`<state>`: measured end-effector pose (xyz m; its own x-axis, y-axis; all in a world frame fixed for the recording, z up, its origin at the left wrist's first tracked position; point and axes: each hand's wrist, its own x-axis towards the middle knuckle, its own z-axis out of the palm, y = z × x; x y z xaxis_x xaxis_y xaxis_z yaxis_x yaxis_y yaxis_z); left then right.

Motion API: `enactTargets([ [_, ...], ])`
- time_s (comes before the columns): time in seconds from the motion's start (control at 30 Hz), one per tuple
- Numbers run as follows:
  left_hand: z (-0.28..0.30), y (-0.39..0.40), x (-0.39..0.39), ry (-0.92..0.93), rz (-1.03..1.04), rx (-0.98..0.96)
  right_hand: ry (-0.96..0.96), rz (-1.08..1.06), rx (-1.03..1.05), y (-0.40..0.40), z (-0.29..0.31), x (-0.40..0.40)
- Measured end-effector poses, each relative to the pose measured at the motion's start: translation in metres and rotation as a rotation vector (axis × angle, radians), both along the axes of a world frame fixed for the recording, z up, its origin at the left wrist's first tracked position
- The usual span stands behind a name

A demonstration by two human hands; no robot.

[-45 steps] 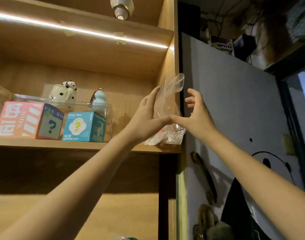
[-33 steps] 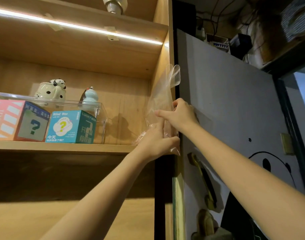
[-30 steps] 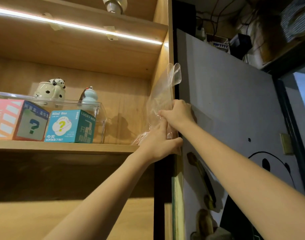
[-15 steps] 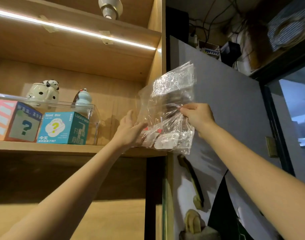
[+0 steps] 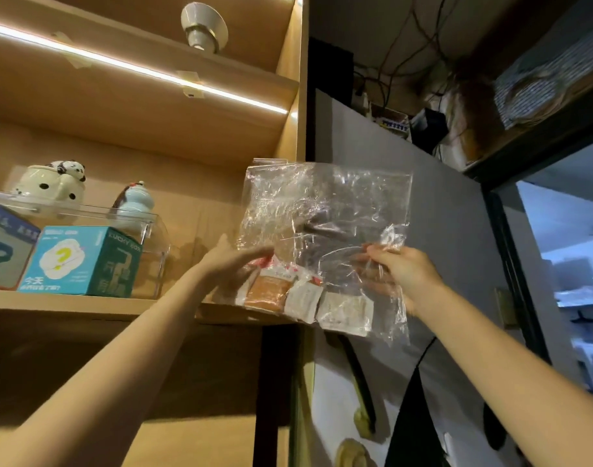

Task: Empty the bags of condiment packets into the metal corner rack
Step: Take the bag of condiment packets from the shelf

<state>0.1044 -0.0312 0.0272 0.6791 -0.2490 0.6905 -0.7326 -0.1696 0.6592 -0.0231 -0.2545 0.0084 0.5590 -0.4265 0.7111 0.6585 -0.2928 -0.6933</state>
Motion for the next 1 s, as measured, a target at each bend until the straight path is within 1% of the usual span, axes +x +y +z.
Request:
enactTargets([
  [0.13,-0.005,0.009,0.005,0.053,-0.193,0.092,0.001,0.096,0.019,-0.009,-0.008,0.006],
  [0.23,-0.007,0.011,0.001,0.12,-0.281,0.054,0.001,0.151,0.043,-0.011,-0.014,0.009],
  [0.37,-0.011,0.011,-0.004,0.039,-0.249,-0.065,-0.002,0.175,0.058,-0.008,-0.017,0.01],
  [0.43,-0.013,0.014,-0.009,0.038,-0.265,-0.13,-0.015,0.168,0.062,-0.007,-0.016,0.007],
  [0.57,-0.017,0.018,-0.027,-0.028,-0.256,-0.181,-0.056,0.168,0.059,0.002,-0.01,-0.007],
  [0.67,-0.02,0.024,-0.048,-0.022,-0.301,-0.273,-0.08,0.184,0.038,0.011,-0.009,-0.023],
  [0.77,-0.029,0.033,-0.075,-0.029,-0.337,-0.313,-0.095,0.203,0.052,0.022,-0.014,-0.043],
  [0.9,-0.055,0.051,-0.11,0.054,-0.451,-0.376,-0.075,0.2,0.037,0.037,-0.04,-0.068],
  [1.0,-0.09,0.069,-0.121,0.048,-0.441,-0.342,-0.037,0.196,0.005,0.046,-0.079,-0.082],
])
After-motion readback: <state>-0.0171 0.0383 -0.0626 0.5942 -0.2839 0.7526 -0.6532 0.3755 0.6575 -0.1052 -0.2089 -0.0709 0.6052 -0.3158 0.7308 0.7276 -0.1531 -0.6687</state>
